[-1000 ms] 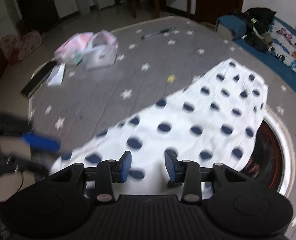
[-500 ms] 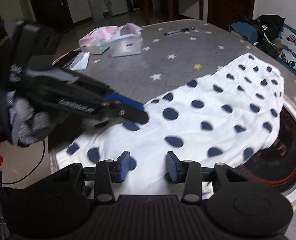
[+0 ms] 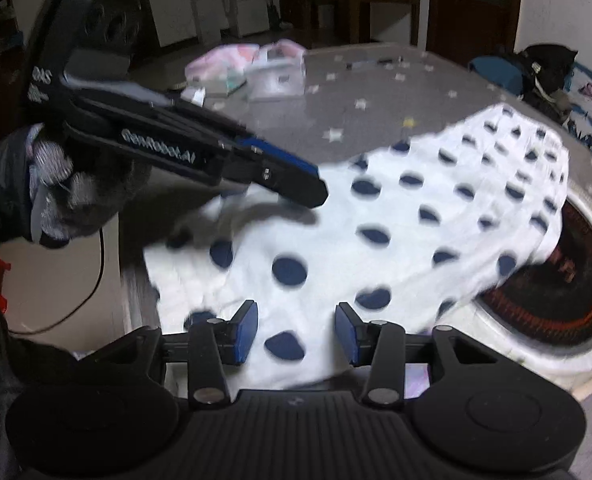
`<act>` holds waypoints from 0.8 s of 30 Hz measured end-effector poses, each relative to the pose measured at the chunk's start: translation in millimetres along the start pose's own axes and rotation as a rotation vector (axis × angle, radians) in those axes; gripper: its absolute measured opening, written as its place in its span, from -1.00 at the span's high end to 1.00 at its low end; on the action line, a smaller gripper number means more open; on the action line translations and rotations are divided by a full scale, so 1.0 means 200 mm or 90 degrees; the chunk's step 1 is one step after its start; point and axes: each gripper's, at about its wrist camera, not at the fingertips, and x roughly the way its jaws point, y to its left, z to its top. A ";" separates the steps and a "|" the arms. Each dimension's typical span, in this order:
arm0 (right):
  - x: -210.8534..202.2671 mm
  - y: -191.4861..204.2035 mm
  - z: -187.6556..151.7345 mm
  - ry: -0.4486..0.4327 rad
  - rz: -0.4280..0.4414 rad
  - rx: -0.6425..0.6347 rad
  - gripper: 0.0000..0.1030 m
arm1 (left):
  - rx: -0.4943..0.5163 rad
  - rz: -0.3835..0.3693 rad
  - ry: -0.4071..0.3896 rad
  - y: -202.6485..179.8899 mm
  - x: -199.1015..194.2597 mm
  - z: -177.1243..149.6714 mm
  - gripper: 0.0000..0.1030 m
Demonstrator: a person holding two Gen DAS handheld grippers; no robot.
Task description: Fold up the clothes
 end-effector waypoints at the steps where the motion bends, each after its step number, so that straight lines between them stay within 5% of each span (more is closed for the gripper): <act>1: 0.00 -0.01 -0.02 -0.003 0.005 0.007 0.16 | 0.001 0.004 0.009 0.00 0.02 -0.02 0.54; 14: -0.06 -0.18 0.09 -0.063 -0.049 0.043 0.14 | -0.013 -0.001 0.030 0.03 0.06 -0.08 0.41; 24: 0.04 -0.28 0.03 -0.025 -0.071 0.075 0.13 | -0.006 -0.014 0.036 0.01 0.07 -0.06 0.10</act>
